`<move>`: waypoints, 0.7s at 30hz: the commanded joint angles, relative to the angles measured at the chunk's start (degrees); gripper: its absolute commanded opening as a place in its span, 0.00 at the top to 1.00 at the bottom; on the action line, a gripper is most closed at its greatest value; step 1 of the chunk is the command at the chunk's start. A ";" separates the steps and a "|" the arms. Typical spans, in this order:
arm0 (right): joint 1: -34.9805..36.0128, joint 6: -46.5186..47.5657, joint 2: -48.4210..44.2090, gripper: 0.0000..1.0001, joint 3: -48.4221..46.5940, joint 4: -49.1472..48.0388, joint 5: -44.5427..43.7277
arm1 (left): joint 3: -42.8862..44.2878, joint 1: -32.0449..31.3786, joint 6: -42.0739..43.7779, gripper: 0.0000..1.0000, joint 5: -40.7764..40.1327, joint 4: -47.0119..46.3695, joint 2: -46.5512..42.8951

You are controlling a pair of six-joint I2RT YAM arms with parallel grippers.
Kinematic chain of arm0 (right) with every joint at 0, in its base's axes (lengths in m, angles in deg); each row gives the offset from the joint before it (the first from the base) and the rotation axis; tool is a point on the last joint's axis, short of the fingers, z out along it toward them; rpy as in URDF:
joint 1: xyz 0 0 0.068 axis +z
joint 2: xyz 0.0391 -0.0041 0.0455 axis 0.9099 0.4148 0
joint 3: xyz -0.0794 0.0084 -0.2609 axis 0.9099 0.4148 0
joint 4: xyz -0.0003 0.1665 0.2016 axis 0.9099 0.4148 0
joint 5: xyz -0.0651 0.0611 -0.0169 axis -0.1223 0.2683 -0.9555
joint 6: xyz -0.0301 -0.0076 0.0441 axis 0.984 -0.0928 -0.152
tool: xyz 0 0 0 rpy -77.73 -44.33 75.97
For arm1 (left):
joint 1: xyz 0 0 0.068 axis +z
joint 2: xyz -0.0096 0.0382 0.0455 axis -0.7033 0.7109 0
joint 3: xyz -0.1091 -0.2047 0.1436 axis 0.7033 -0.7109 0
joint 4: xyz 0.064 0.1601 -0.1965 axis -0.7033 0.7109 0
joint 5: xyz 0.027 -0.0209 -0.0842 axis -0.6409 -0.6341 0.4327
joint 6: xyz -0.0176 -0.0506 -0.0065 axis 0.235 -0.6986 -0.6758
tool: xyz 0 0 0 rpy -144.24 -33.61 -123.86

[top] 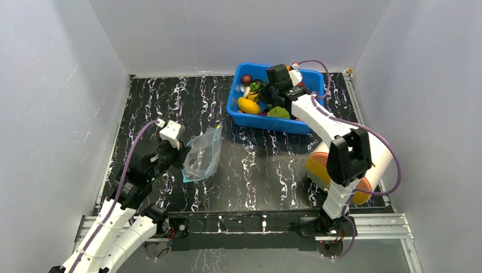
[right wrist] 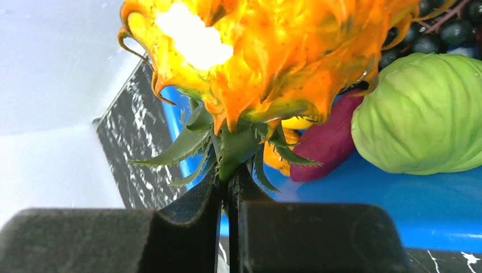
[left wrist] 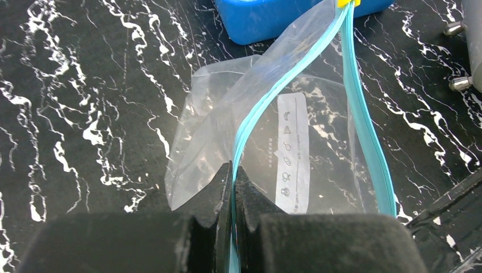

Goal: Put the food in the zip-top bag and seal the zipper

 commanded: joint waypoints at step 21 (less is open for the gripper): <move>-0.80 36.94 -28.70 1.00 17.37 -1.64 48.52 | 6.89 -0.24 22.13 1.00 -9.00 -5.80 4.37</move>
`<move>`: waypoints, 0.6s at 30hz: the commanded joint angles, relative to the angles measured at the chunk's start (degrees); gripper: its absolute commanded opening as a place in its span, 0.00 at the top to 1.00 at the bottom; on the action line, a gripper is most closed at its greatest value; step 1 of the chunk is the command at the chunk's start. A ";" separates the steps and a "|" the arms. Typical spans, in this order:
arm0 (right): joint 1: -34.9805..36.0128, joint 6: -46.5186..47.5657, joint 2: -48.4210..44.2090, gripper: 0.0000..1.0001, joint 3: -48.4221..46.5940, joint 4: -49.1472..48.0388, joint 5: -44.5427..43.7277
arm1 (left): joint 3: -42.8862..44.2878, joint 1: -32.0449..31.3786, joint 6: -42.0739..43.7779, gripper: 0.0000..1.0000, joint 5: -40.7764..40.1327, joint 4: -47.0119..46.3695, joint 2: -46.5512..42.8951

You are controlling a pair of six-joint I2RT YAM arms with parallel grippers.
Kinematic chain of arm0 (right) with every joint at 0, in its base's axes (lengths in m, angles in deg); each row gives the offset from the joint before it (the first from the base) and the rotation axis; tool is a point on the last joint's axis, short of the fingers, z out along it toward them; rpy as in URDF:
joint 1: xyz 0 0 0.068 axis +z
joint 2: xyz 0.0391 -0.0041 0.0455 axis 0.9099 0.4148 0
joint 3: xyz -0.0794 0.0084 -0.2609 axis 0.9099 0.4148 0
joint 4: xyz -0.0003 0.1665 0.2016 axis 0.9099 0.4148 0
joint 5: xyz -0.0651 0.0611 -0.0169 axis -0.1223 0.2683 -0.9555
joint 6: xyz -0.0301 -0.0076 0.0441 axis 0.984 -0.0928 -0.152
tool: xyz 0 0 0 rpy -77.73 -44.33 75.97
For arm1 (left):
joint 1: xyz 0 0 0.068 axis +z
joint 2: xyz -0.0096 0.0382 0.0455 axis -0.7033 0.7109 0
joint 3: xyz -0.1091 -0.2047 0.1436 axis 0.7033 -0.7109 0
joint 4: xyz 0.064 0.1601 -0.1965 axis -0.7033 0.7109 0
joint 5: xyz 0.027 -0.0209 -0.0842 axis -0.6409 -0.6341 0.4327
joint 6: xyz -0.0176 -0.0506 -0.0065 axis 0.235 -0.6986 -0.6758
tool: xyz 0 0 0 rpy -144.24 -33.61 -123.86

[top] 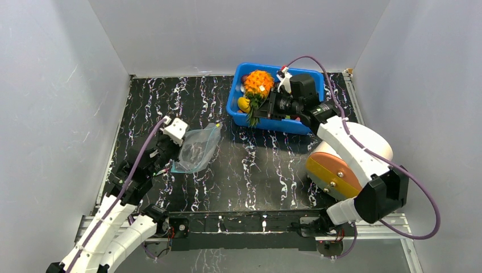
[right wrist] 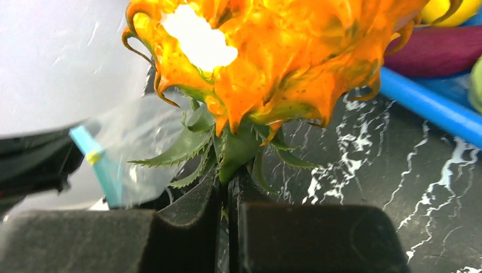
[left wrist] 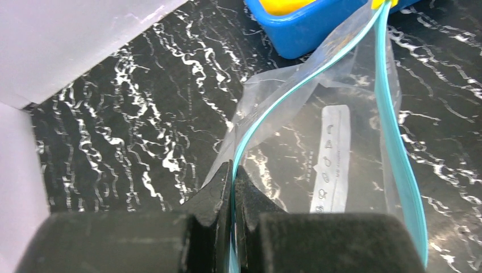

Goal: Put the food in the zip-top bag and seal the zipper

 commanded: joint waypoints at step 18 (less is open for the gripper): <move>1.30 5.60 -19.64 1.00 16.43 9.26 24.59 | -4.73 -0.20 -20.62 1.00 10.40 -12.50 10.53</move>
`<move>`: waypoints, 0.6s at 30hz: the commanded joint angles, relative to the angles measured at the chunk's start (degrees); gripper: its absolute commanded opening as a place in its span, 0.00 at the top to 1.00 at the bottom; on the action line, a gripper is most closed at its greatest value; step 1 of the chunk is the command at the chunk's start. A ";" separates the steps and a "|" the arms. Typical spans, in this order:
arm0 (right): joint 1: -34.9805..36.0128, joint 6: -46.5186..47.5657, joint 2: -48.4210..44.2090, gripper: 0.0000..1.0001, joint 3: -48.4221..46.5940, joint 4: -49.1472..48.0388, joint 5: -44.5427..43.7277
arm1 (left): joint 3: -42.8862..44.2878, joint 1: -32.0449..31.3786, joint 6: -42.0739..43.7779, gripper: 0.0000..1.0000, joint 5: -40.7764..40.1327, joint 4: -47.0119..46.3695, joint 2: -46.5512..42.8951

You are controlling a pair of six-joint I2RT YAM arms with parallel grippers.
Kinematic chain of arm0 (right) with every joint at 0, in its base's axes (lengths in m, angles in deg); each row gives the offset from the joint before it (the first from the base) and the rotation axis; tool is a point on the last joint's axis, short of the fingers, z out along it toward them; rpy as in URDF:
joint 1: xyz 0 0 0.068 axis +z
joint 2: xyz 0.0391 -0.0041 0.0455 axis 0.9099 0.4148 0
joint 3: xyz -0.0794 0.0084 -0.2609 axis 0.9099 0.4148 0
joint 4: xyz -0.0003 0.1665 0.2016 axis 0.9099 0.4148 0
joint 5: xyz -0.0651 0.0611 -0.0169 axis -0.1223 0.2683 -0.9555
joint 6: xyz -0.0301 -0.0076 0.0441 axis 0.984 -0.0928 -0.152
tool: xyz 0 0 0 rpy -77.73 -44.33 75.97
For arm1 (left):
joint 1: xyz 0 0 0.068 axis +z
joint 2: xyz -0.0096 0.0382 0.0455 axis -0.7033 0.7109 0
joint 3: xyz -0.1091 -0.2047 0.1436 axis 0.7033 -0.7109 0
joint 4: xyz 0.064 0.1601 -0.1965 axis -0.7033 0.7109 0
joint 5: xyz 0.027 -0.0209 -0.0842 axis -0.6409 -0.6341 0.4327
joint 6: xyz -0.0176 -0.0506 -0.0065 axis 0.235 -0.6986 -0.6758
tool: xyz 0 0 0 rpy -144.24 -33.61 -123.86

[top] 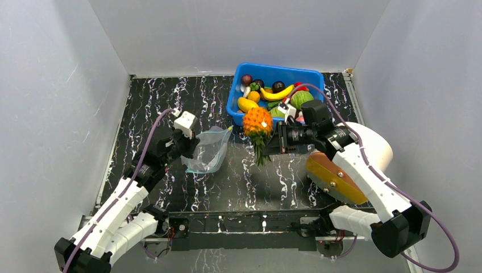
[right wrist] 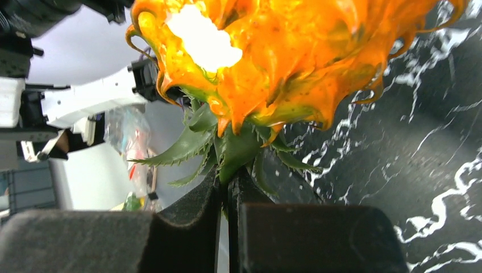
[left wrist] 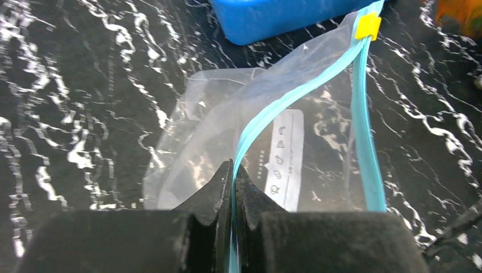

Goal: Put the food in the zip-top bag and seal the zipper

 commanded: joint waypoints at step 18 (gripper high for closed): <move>20.52 -21.54 -5.71 1.00 12.89 -19.03 -1.13 | -7.31 -0.46 -17.91 0.93 12.86 -14.23 3.27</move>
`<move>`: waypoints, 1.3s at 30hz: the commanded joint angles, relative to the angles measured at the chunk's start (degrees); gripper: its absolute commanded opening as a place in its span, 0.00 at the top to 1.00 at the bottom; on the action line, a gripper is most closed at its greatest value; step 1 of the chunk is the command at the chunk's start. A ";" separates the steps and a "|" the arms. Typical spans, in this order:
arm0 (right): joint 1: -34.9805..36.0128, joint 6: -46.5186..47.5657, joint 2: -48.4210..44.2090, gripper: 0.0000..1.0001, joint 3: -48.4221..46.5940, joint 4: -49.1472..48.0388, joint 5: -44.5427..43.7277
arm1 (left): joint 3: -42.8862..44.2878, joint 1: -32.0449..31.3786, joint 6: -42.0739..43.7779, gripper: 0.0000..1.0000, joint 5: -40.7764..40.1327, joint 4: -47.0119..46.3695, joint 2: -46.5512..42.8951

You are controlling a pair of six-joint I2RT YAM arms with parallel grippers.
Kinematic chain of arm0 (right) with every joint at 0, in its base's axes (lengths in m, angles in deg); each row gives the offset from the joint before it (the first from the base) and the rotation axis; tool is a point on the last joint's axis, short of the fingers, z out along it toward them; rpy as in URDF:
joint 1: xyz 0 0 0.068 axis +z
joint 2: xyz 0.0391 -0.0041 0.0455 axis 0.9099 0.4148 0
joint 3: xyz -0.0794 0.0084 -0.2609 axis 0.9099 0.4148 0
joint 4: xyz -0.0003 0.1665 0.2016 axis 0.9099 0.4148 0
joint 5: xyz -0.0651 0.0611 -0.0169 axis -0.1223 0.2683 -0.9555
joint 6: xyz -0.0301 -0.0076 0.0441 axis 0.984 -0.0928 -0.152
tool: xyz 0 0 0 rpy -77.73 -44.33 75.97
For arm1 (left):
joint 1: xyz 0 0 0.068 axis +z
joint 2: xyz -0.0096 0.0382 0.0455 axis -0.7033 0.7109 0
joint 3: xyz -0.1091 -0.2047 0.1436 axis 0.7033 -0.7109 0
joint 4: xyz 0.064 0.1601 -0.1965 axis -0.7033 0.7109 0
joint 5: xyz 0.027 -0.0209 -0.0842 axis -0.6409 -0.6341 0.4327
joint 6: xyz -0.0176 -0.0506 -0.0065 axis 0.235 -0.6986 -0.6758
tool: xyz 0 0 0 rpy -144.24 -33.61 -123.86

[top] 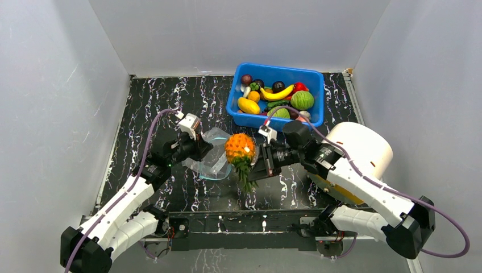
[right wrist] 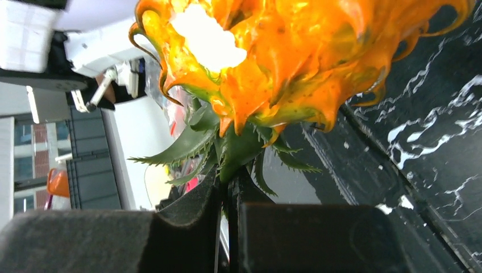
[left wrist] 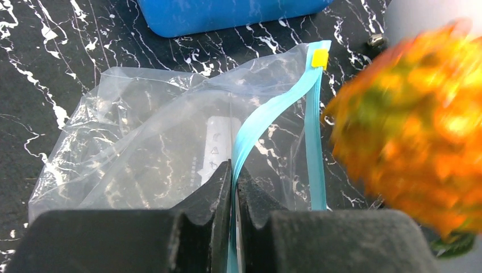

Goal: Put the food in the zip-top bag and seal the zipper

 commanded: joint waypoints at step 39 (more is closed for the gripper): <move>14.50 -7.88 11.67 0.98 -4.24 -13.64 -22.14 | -2.88 -0.88 4.53 1.00 19.79 -2.29 -6.60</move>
